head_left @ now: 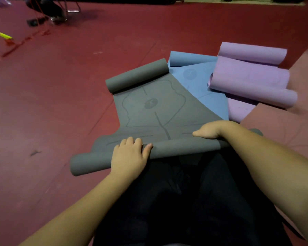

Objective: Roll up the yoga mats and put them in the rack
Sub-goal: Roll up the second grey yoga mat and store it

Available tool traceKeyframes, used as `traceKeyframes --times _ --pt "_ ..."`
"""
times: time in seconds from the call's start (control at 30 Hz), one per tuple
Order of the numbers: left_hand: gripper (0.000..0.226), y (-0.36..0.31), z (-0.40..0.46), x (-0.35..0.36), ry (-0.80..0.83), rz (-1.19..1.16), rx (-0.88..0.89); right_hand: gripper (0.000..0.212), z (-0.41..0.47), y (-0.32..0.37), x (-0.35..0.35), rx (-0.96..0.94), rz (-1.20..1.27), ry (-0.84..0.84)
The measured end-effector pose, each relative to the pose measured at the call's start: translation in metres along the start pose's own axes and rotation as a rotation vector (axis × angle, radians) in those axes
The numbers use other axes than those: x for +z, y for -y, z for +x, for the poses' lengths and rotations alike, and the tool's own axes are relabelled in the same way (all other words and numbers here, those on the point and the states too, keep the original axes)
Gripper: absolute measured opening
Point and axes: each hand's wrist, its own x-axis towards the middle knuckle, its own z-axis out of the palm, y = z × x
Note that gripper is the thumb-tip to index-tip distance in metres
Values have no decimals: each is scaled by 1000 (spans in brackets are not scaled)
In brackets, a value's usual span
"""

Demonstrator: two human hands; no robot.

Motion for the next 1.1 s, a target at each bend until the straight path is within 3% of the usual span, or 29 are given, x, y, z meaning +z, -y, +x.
traceKeyframes --times 0.2,0.3,0.47,0.57,0.63,0.77,0.87,1.0,1.1 --pt "50 6 13 7 28 7 19 83 6 0 2 -92 -3 -53" --pt "64 5 29 1 127 -19 -14 59 4 -6 12 -102 15 -294" --pt "53 7 54 -1 286 -67 -57 51 -13 -16 45 -159 -51 -661" --pt "55 9 67 -3 379 -67 -53 52 -13 -15 62 -142 -105 -794" --pt "54 10 73 -4 425 -65 -32 53 -10 -12 60 -110 -85 -786" --pt "25 10 79 -17 498 -75 -34 61 -8 -8 38 -77 -72 -676" --pt "16 12 84 -33 525 -63 -66 62 -16 -7 20 -79 -88 -602" --pt "53 9 85 -38 665 -24 -96 63 -27 -6 7 -81 -75 -382" --pt "50 8 72 -24 736 42 2 67 -26 -2 11 -34 -90 -274"
